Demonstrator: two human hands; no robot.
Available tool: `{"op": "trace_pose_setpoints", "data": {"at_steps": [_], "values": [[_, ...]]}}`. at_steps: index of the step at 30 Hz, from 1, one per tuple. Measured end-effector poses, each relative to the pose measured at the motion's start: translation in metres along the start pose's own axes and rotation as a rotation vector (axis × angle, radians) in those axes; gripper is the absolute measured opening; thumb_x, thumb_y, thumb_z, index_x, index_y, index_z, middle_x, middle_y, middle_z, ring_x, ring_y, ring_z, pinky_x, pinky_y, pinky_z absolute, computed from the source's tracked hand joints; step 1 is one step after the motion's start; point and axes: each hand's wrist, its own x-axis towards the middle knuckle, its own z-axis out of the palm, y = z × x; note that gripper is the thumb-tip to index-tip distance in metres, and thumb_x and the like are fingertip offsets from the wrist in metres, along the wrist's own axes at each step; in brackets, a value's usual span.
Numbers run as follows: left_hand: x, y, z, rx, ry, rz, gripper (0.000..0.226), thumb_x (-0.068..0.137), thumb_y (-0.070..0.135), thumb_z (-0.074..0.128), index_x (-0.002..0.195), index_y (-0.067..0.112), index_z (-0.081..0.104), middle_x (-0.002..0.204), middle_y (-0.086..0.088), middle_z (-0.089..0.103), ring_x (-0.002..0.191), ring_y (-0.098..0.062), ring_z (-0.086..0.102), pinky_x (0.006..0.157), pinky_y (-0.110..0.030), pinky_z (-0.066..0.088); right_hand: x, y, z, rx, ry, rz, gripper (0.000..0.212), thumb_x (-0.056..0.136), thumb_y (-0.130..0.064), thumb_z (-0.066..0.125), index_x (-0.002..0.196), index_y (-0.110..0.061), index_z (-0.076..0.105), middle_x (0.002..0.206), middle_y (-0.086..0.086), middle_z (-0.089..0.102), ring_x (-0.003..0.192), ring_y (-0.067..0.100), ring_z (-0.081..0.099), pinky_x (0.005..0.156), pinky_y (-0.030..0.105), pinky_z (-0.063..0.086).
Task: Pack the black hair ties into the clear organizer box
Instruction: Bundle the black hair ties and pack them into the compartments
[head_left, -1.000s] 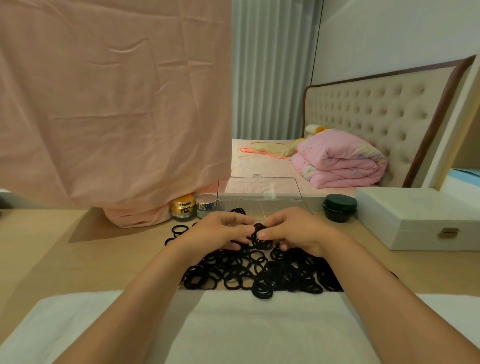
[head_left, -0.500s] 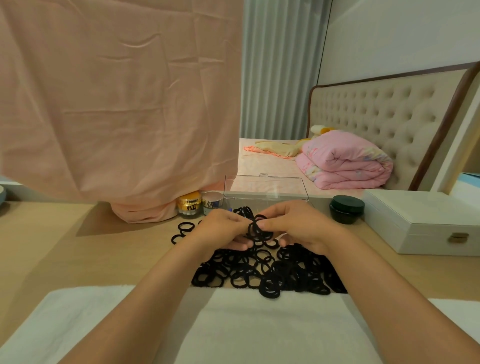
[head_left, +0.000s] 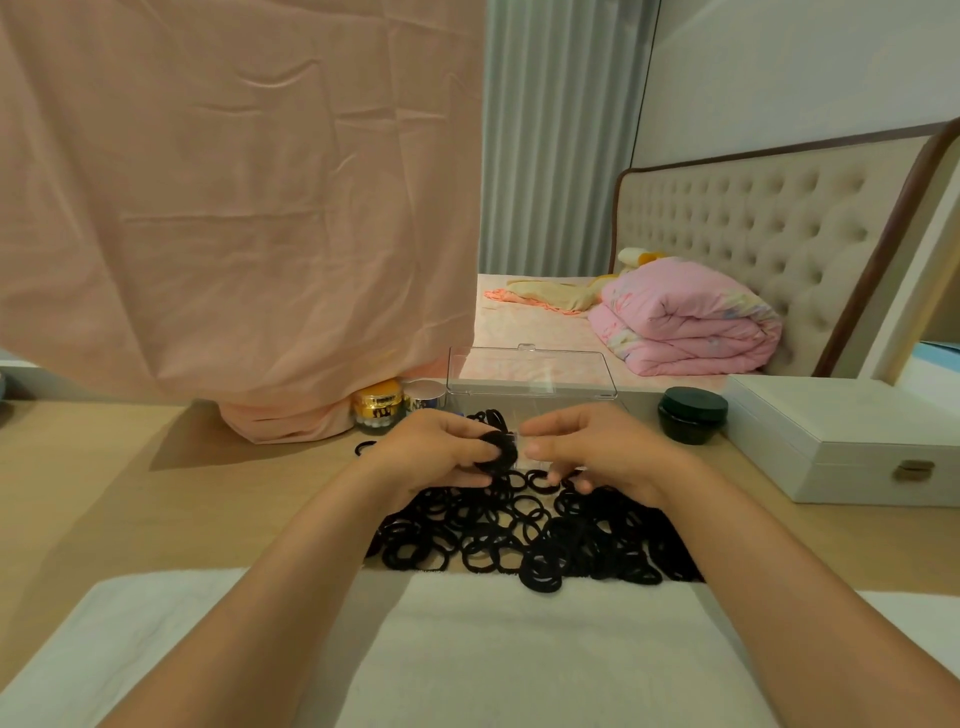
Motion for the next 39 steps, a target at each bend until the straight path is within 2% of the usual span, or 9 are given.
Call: {"op": "trace_pose_setpoints", "data": {"at_steps": [4,7,10,16,21,24,31,37,39], "values": [[0.004,-0.002,-0.005,0.166,0.119,0.028,0.023,0.089,0.004,0.071,0.101,0.022,0.079,0.114,-0.005,0.073,0.103,-0.020,0.071,0.085,-0.035,0.062,0.012,0.014,-0.001,-0.839,0.105,-0.151,0.022,0.098,-0.029,0.063,0.116,-0.031,0.075,0.116,-0.011,0.073,0.098,0.007,0.066,0.094,0.033,0.056],[0.002,-0.001,-0.005,0.232,0.128,0.034,0.022,0.090,0.006,0.071,0.097,0.026,0.077,0.113,-0.002,0.072,0.103,-0.018,0.070,0.085,-0.034,0.062,0.020,0.022,0.012,-1.159,0.073,-0.121,0.023,0.097,-0.038,0.060,0.113,-0.032,0.076,0.112,-0.007,0.073,0.098,0.016,0.066,0.088,0.040,0.058],[0.001,-0.001,-0.003,0.247,0.125,0.031,0.021,0.090,0.007,0.071,0.100,0.025,0.076,0.113,-0.002,0.072,0.100,-0.016,0.071,0.085,-0.033,0.062,0.023,0.018,0.019,-1.265,0.039,-0.068,0.022,0.097,-0.035,0.062,0.112,-0.028,0.077,0.108,-0.003,0.072,0.096,0.020,0.068,0.085,0.040,0.060],[0.001,-0.003,-0.003,0.210,0.130,0.031,0.021,0.089,0.010,0.073,0.106,0.021,0.074,0.111,-0.002,0.072,0.097,-0.016,0.072,0.084,-0.033,0.062,0.017,0.021,0.013,-1.142,0.010,-0.138,0.021,0.096,-0.032,0.059,0.087,-0.019,0.073,0.086,0.003,0.072,0.080,0.020,0.069,0.078,0.040,0.061],[0.004,-0.006,0.000,0.186,0.204,0.064,0.017,0.087,0.009,0.075,0.100,0.020,0.076,0.107,-0.004,0.074,0.095,-0.015,0.072,0.081,-0.030,0.063,-0.006,-0.010,0.001,-0.410,-0.106,-0.168,0.022,0.104,-0.028,0.056,0.099,-0.012,0.070,0.067,-0.012,0.067,0.055,-0.003,0.058,0.056,0.017,0.043],[0.004,-0.007,0.005,0.141,0.153,0.041,0.019,0.086,0.015,0.078,0.104,0.019,0.078,0.108,-0.003,0.073,0.092,-0.013,0.072,0.077,-0.027,0.063,-0.015,-0.018,0.003,-0.079,-0.236,-0.142,0.021,0.106,-0.020,0.052,0.096,-0.011,0.069,0.063,-0.010,0.067,0.051,0.001,0.055,0.052,0.021,0.037],[0.003,-0.005,0.006,-0.115,-0.122,-0.028,0.027,0.092,0.012,0.069,0.119,0.010,0.073,0.112,-0.013,0.075,0.089,-0.014,0.072,0.089,-0.032,0.059,-0.009,-0.013,0.014,-0.176,-0.042,-0.063,0.021,0.103,-0.023,0.057,0.104,-0.009,0.073,0.067,-0.001,0.065,0.044,0.001,0.054,0.045,0.018,0.041],[0.003,-0.003,0.011,-0.185,-0.127,-0.040,0.027,0.096,0.022,0.065,0.115,0.003,0.070,0.098,-0.010,0.075,0.083,-0.014,0.070,0.093,-0.039,0.059,-0.003,-0.008,0.020,-0.278,0.084,-0.087,0.019,0.099,-0.021,0.060,0.093,-0.012,0.075,0.070,0.002,0.070,0.041,0.002,0.053,0.044,0.019,0.043],[0.004,-0.005,0.010,-0.103,-0.103,-0.021,0.029,0.091,0.017,0.071,0.118,0.007,0.072,0.107,-0.009,0.076,0.093,-0.017,0.074,0.094,-0.039,0.058,-0.001,-0.006,0.021,-0.330,0.102,-0.101,0.017,0.098,-0.025,0.062,0.091,-0.017,0.076,0.075,0.004,0.074,0.047,0.005,0.056,0.049,0.022,0.046]]}}
